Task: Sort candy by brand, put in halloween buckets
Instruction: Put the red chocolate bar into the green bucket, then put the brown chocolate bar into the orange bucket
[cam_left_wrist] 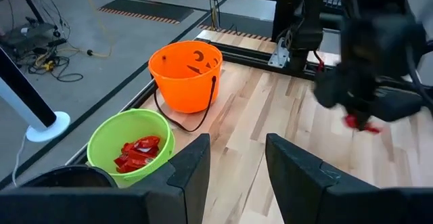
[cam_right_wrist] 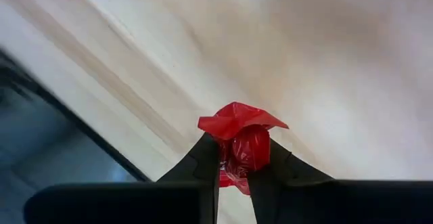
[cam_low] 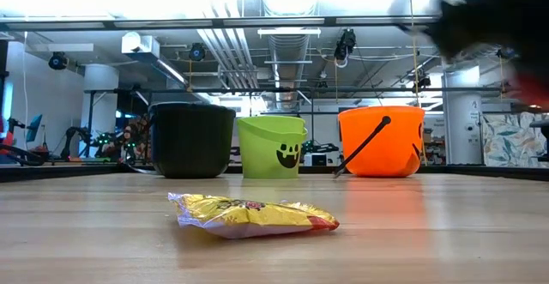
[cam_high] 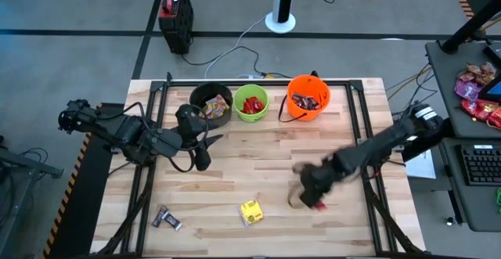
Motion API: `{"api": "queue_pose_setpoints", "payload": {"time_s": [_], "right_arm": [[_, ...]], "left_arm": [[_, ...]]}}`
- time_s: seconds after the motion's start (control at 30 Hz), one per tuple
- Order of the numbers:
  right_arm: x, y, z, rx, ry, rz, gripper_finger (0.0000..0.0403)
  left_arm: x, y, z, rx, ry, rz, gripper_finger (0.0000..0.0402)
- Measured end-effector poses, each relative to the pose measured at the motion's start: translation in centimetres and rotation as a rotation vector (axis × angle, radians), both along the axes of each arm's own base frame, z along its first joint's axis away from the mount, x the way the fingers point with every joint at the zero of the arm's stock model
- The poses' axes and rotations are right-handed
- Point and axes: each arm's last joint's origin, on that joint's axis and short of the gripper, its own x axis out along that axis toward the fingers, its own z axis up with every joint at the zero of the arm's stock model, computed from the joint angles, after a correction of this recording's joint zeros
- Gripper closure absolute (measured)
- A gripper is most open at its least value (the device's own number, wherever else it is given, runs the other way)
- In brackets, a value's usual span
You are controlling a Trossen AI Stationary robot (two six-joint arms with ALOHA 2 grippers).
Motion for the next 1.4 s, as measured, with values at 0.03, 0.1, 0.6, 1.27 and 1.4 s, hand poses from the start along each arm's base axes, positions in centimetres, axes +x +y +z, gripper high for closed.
{"api": "queue_pose_setpoints", "payload": {"time_s": [0.03, 0.1, 0.6, 1.27, 1.4], "right_arm": [[0.8, -1.0, 1.2, -0.033, -0.074, -0.027, 0.0362], [2.2, -3.3, 3.7, -0.117, -0.218, -0.071, 0.0363], [11.2, -22.2, 15.2, -0.807, -0.797, -0.203, 0.0361], [17.4, -29.6, 8.8, -0.762, -0.442, -0.086, 0.0240], [17.2, -29.4, 11.0, -0.768, -0.446, -0.032, 0.0219]], "left_arm": [[0.0, 0.0, 0.0, -0.008, -0.004, 0.004, 0.0274], [0.0, 0.0, 0.0, -0.023, -0.011, 0.010, 0.0274], [-0.1, -0.2, -0.3, -0.264, -0.037, 0.017, 0.0274], [-2.2, -1.2, -2.8, -0.750, 0.292, 0.040, 0.0274], [-2.4, -1.4, -2.9, -0.819, 0.335, 0.050, 0.0274]]}}
